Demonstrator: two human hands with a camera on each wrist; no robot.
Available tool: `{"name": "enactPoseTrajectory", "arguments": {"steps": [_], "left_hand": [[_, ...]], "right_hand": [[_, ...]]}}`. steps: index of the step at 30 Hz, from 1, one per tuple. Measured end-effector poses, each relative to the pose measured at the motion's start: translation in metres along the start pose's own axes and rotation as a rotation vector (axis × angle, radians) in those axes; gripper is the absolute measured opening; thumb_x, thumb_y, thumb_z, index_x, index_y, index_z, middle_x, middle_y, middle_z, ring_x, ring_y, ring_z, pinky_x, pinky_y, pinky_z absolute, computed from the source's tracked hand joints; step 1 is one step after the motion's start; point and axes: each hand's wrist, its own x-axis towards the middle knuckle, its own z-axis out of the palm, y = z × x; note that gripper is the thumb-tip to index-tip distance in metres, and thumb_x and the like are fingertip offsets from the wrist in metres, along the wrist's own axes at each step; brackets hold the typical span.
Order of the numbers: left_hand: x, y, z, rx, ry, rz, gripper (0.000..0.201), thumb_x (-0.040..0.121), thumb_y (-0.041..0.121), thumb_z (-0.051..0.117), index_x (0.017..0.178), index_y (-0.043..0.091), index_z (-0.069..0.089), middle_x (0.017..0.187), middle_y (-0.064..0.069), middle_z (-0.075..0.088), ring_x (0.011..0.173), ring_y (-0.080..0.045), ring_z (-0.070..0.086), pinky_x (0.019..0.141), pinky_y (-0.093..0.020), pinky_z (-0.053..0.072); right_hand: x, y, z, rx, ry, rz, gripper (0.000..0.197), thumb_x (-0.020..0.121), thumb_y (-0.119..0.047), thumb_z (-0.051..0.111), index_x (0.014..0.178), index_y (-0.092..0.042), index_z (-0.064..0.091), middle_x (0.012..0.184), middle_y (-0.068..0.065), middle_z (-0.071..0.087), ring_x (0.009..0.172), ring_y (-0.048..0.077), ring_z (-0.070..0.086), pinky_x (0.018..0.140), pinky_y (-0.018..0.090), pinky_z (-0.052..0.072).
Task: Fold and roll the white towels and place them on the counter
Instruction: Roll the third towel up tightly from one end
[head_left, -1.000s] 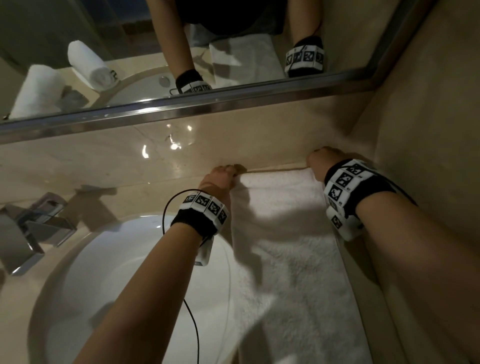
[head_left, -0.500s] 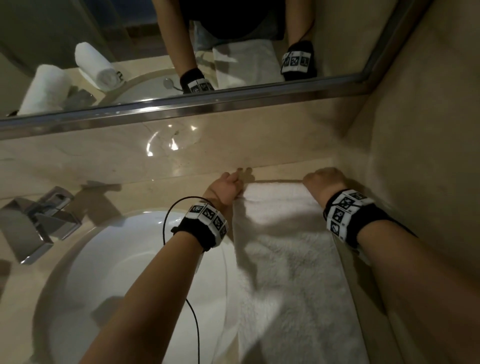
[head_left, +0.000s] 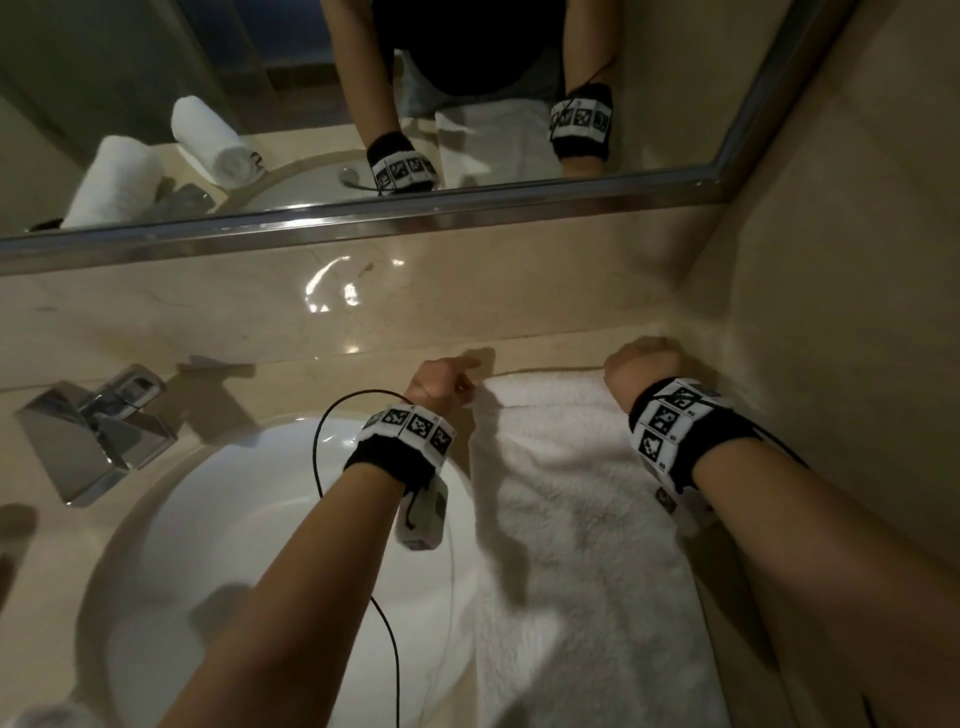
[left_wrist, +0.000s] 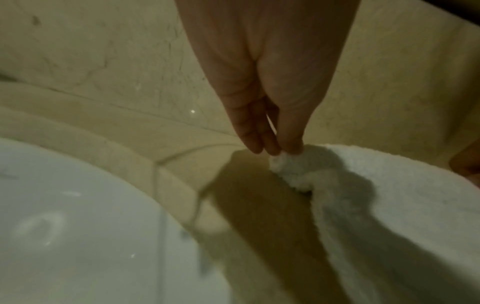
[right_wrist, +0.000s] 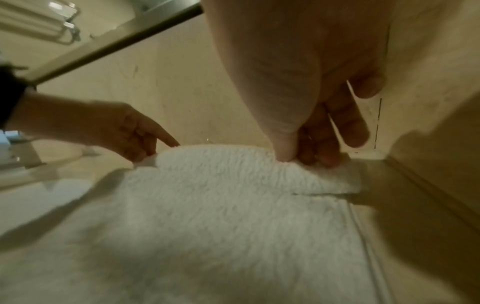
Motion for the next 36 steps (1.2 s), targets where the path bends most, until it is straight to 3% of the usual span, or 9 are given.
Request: {"name": "enactPoseTrajectory", "arguments": {"steps": [4, 8, 16, 19, 24, 26, 28, 32, 36], "left_hand": [[0.003, 0.006, -0.007, 0.096, -0.111, 0.003, 0.039, 0.094, 0.004, 0.048, 0.133, 0.001, 0.048, 0.117, -0.01, 0.056, 0.124, -0.032, 0.046, 0.067, 0.0, 0.041], [0.004, -0.001, -0.008, 0.231, -0.049, 0.042, 0.044, 0.091, 0.022, 0.056, 0.133, 0.011, 0.048, 0.138, -0.009, 0.044, 0.125, -0.024, 0.044, 0.1, -0.024, 0.036], [0.01, 0.001, -0.001, 0.128, 0.085, -0.029, 0.039, 0.084, 0.027, 0.059, 0.122, 0.022, 0.057, 0.118, -0.006, 0.062, 0.108, -0.024, 0.058, 0.087, -0.026, 0.045], [0.01, 0.002, 0.004, 0.092, 0.107, -0.05, 0.038, 0.084, 0.026, 0.056, 0.122, 0.033, 0.055, 0.119, 0.0, 0.06, 0.108, -0.02, 0.058, 0.08, -0.019, 0.04], [-0.001, 0.007, 0.007, -0.067, 0.189, -0.128, 0.047, 0.08, 0.027, 0.069, 0.118, 0.012, 0.045, 0.113, -0.006, 0.045, 0.098, -0.017, 0.054, 0.082, -0.022, 0.046], [-0.008, -0.001, 0.014, -0.127, 0.192, -0.196, 0.033, 0.081, 0.034, 0.07, 0.1, 0.014, 0.052, 0.096, 0.0, 0.052, 0.073, -0.002, 0.051, 0.057, -0.003, 0.043], [-0.014, -0.008, 0.021, -0.198, 0.165, -0.265, 0.025, 0.08, 0.039, 0.07, 0.087, 0.017, 0.061, 0.076, 0.006, 0.057, 0.058, 0.002, 0.047, 0.034, -0.003, 0.033], [-0.009, -0.006, 0.029, -0.18, 0.139, -0.293, 0.027, 0.081, 0.04, 0.067, 0.092, 0.016, 0.067, 0.088, 0.001, 0.066, 0.072, -0.011, 0.059, 0.052, -0.014, 0.042], [-0.011, -0.007, 0.028, -0.212, 0.207, -0.319, 0.015, 0.085, 0.033, 0.064, 0.088, 0.019, 0.066, 0.078, 0.003, 0.058, 0.061, -0.007, 0.048, 0.044, -0.011, 0.031]], "right_hand": [[0.005, 0.005, -0.005, 0.231, 0.121, -0.123, 0.033, 0.095, -0.013, 0.039, 0.127, -0.011, 0.049, 0.128, 0.01, 0.051, 0.118, 0.026, 0.049, 0.1, 0.031, 0.038], [0.011, 0.003, -0.006, 0.511, 0.023, -0.235, 0.035, 0.093, -0.01, 0.047, 0.128, -0.013, 0.052, 0.129, 0.009, 0.053, 0.116, 0.025, 0.052, 0.101, 0.032, 0.042], [0.016, 0.006, 0.009, 0.903, -0.043, -0.259, 0.024, 0.081, -0.021, 0.07, 0.096, -0.017, 0.051, 0.104, 0.004, 0.055, 0.1, 0.022, 0.055, 0.09, 0.036, 0.046], [0.019, -0.002, 0.01, 0.877, 0.017, -0.275, 0.023, 0.082, -0.02, 0.069, 0.091, -0.017, 0.048, 0.095, 0.002, 0.048, 0.087, 0.02, 0.048, 0.076, 0.03, 0.041], [0.03, -0.013, 0.007, 0.819, 0.11, -0.248, 0.018, 0.084, -0.011, 0.065, 0.087, -0.014, 0.047, 0.096, 0.005, 0.048, 0.084, 0.02, 0.047, 0.074, 0.025, 0.037], [0.031, -0.013, 0.006, 0.791, 0.1, -0.235, 0.017, 0.085, -0.012, 0.064, 0.092, -0.015, 0.049, 0.103, 0.006, 0.05, 0.089, 0.021, 0.05, 0.078, 0.026, 0.039], [0.029, -0.013, 0.006, 0.782, 0.101, -0.244, 0.022, 0.085, -0.013, 0.064, 0.104, -0.012, 0.053, 0.115, 0.007, 0.052, 0.101, 0.023, 0.053, 0.086, 0.028, 0.042], [0.021, -0.016, 0.004, 0.699, 0.09, -0.347, 0.041, 0.087, -0.009, 0.058, 0.126, -0.014, 0.047, 0.122, 0.006, 0.051, 0.111, 0.022, 0.05, 0.09, 0.028, 0.039], [0.024, -0.016, 0.003, 0.686, 0.157, -0.29, 0.032, 0.088, -0.005, 0.055, 0.119, -0.01, 0.05, 0.119, 0.011, 0.052, 0.106, 0.026, 0.052, 0.089, 0.031, 0.041]]}}
